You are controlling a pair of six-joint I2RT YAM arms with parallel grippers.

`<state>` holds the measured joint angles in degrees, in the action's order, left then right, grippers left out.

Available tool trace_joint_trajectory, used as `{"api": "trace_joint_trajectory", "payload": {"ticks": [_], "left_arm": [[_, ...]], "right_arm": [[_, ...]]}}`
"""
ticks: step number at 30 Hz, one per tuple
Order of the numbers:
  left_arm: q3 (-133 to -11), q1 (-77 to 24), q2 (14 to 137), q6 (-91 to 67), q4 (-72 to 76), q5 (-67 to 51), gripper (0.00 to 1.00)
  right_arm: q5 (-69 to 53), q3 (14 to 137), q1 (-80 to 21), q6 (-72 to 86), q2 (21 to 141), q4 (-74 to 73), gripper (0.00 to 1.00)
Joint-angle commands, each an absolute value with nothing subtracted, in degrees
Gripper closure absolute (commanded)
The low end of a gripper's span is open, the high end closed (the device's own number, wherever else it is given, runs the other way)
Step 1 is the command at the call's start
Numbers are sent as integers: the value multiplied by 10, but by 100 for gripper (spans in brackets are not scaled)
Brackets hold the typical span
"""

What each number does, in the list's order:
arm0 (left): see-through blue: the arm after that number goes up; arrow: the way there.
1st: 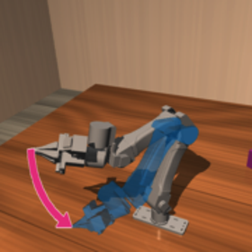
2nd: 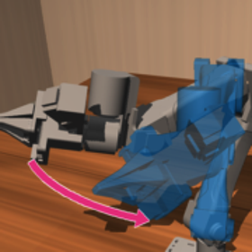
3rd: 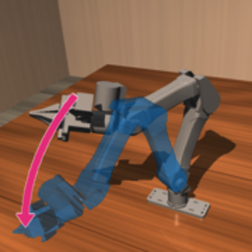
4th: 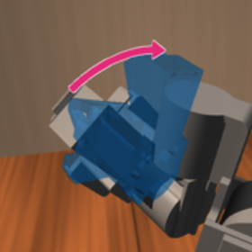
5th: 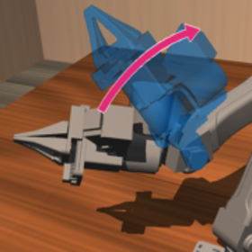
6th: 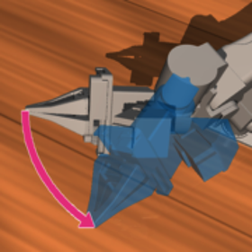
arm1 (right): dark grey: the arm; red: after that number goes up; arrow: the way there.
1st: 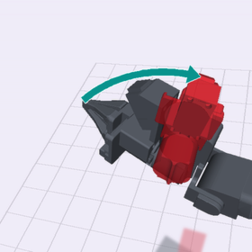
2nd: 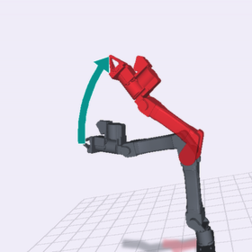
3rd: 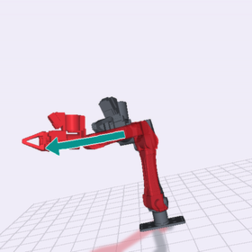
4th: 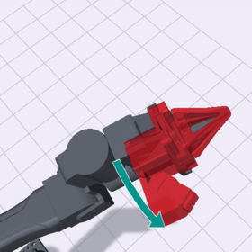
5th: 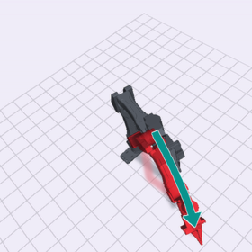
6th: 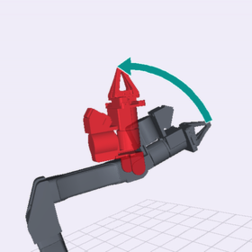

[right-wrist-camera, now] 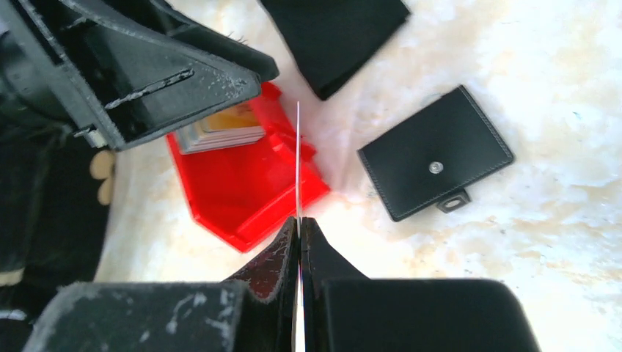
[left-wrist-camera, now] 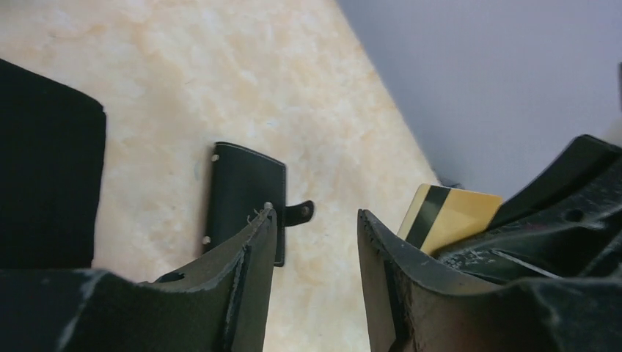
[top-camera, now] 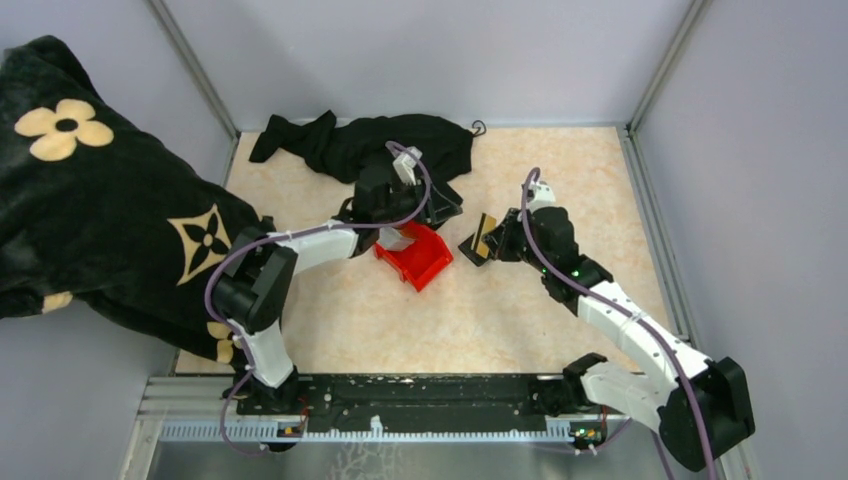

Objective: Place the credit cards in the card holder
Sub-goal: Pick up the credit card from the storage box, then adjust the card holder at the center of the board.

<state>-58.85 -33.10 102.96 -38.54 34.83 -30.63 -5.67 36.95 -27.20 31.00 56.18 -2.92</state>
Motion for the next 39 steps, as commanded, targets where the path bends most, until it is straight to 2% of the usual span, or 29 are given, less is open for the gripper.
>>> {"api": "trace_joint_trajectory", "payload": {"ticks": [1, 12, 17, 24, 39], "left_arm": [[-655, -358, 1065, -290, 185, -210, 49], [-843, -390, 1201, -258, 32, -92, 51], [-948, -400, 1270, -246, -34, -60, 52], [-1021, -406, 1324, -251, -82, -45, 54], [-1005, -429, 1325, -253, -103, -41, 56]], "right_arm": [[25, 426, -271, 312, 612, -109, 100], [45, 480, -260, 343, 730, -137, 100], [24, 497, -240, 352, 773, -138, 100], [-3, 484, -208, 357, 795, -125, 100], [-21, 420, -168, 361, 751, -132, 100]]}}
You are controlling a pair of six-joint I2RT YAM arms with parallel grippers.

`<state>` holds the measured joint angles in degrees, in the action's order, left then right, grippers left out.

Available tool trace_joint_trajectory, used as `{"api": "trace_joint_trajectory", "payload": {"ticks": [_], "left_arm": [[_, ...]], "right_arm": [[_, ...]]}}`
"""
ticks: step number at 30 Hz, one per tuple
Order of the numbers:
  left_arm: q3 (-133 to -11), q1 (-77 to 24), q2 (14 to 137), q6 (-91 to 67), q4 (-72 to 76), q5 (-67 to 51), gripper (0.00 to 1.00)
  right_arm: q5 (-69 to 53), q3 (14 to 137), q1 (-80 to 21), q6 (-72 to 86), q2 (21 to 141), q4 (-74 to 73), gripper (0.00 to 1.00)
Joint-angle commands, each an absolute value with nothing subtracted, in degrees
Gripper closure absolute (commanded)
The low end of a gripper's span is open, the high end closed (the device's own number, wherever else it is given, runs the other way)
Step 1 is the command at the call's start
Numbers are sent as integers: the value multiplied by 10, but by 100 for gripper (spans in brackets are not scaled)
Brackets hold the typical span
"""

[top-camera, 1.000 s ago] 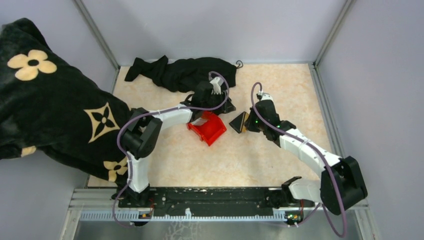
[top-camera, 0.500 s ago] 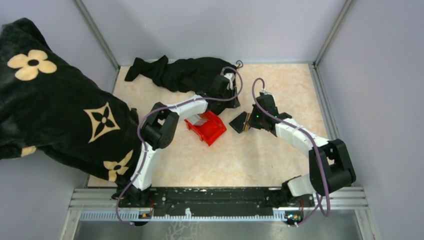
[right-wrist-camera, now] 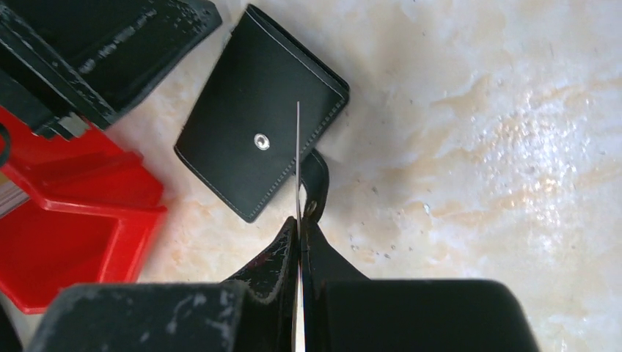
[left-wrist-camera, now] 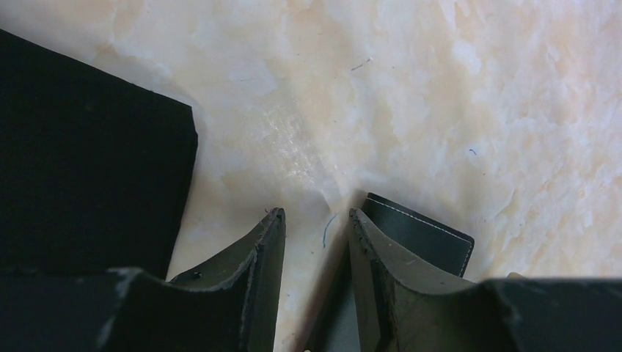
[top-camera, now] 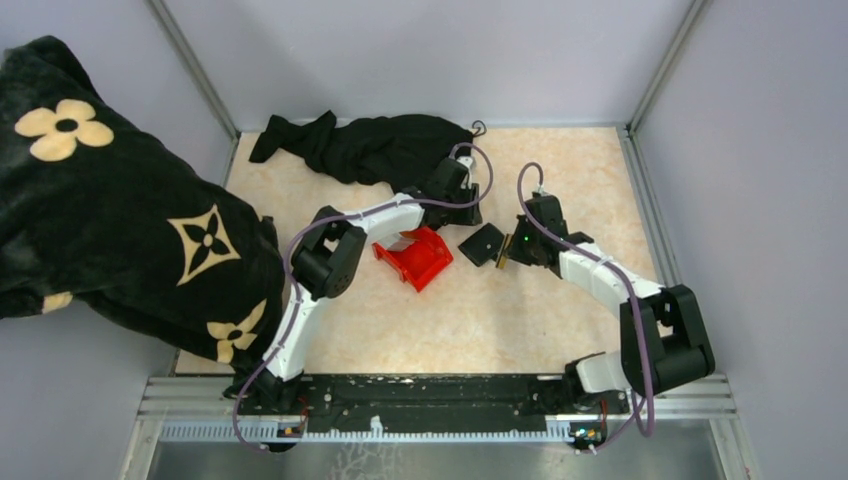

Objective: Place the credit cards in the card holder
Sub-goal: Adjust the card holder at the center of the board.

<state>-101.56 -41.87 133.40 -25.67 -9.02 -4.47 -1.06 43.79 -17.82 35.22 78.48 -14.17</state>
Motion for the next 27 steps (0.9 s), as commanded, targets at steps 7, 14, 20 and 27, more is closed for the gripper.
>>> {"api": "trace_joint_trajectory", "payload": {"ticks": [7, 14, 20, 27], "left_arm": [[-974, -435, 1309, -257, -99, -40, 56], [-949, -439, 1291, -259, -104, -39, 57], [-940, -444, 1288, -262, -119, -48, 57], [-931, -453, 1282, -268, -125, -48, 57]], "right_arm": [[-36, 385, -155, 376, 733, -115, 100], [-103, 342, -121, 413, 730, -45, 100], [-149, 317, -101, 436, 737, 12, 100], [-189, 301, -73, 442, 725, 37, 100]]}}
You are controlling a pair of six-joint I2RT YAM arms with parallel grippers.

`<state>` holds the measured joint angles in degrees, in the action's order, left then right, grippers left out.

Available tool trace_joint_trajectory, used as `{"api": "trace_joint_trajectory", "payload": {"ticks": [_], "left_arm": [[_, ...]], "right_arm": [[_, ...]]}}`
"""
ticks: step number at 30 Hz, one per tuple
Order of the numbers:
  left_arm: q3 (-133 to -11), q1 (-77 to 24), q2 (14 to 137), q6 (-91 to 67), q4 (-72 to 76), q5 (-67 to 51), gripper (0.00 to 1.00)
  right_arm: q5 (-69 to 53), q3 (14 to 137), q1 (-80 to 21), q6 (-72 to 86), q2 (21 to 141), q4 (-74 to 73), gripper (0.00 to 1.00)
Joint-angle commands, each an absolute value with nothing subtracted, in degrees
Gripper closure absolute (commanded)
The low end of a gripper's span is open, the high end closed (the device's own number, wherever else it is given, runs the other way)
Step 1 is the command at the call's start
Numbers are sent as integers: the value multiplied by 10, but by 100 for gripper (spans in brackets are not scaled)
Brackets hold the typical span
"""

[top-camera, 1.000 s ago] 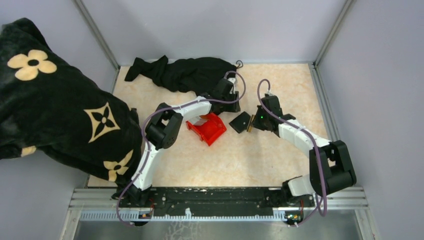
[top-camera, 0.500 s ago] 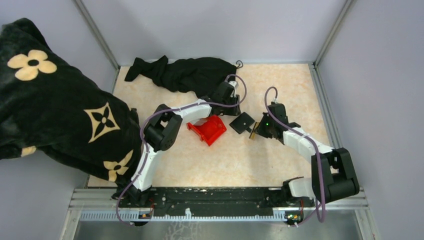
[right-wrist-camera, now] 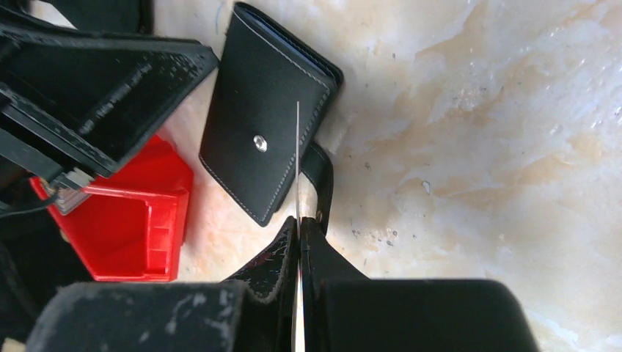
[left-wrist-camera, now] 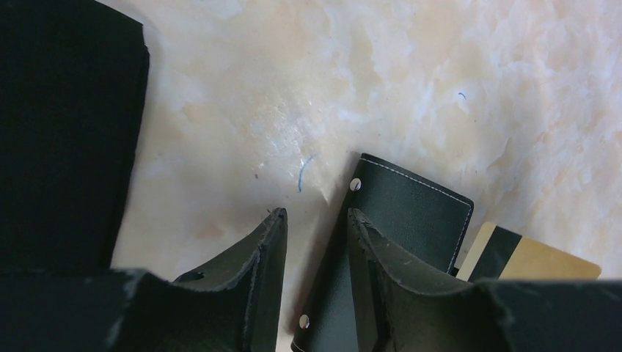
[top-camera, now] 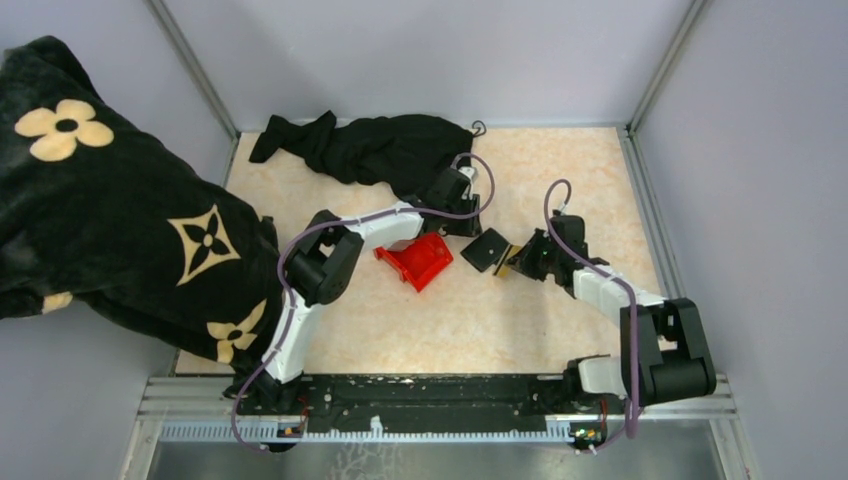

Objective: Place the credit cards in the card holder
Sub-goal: Adjust the card holder at the center of the board, then move the storage box to the center of the board.

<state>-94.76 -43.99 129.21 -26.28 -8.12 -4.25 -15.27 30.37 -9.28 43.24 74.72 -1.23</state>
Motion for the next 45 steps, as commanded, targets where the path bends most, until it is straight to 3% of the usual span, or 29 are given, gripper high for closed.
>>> {"api": "trace_joint_trajectory", "payload": {"ticks": [1, 18, 23, 32, 41, 45], "left_arm": [[-931, -455, 1282, -269, -126, -48, 57], [-893, -478, 1268, -294, -138, -22, 57], [-892, -484, 1242, -303, -130, 2, 52], [-799, -515, 1077, -333, -36, 99, 40], [-703, -546, 948, -403, -76, 193, 39], [-602, -556, 859, -468, -97, 246, 39]], "right_arm": [[-193, 299, -69, 443, 723, 38, 100], [-243, 256, -36, 448, 666, 40, 100], [-240, 264, -36, 433, 623, 15, 100], [-244, 292, -36, 402, 577, -35, 100], [-262, 289, -36, 382, 543, -56, 100], [-280, 292, -36, 368, 541, -61, 100]]}}
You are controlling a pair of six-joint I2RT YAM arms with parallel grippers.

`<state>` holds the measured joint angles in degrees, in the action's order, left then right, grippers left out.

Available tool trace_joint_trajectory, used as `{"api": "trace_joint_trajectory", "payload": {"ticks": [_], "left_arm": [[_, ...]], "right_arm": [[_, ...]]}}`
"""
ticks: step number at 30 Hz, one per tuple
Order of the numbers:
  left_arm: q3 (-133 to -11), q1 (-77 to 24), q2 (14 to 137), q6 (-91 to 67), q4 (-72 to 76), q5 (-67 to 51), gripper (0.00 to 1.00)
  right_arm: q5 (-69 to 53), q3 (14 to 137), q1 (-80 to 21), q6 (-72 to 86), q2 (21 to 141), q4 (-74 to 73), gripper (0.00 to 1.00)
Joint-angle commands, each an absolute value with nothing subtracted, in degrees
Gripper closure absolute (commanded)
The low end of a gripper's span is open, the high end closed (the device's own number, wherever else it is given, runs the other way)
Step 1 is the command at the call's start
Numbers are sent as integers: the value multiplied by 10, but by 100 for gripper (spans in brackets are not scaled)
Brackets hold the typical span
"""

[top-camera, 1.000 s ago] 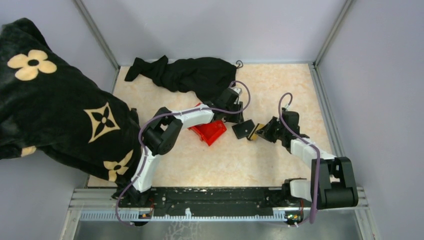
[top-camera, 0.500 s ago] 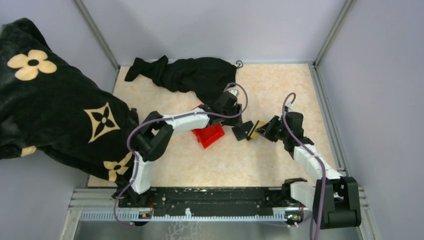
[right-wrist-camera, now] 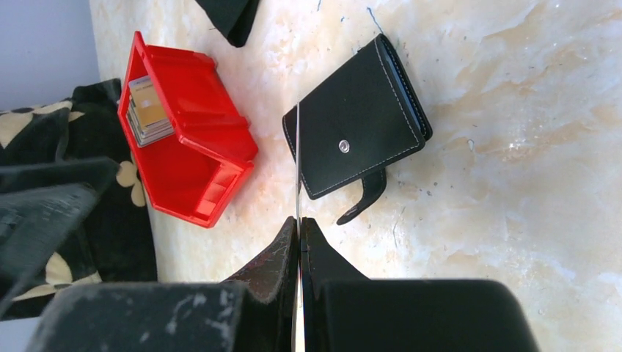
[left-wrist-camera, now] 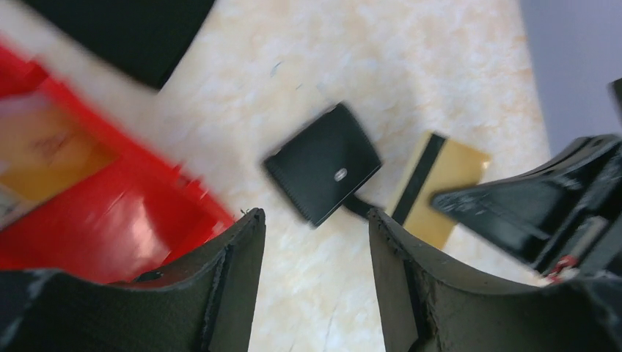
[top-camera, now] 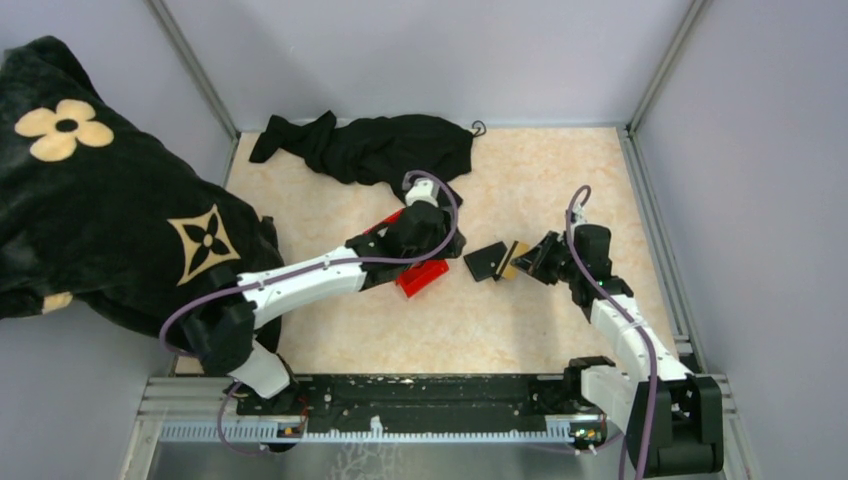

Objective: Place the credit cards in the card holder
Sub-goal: Move the storage box to the center of the board.

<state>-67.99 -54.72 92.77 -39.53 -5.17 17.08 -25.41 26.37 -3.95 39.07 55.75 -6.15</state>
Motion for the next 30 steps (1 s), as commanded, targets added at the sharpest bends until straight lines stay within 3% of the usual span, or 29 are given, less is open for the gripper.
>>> {"api": "trace_joint_trajectory", "payload": {"ticks": [1, 8, 30], "left_arm": [[-578, -557, 838, -486, -110, 258, 39], [-483, -557, 746, -554, -158, 304, 39], [-496, -557, 773, -569, -226, 333, 35]], "right_arm": [[-284, 293, -36, 367, 540, -60, 100], [-302, 272, -40, 384, 536, -27, 100], [-300, 266, -54, 382, 556, -8, 100]]}}
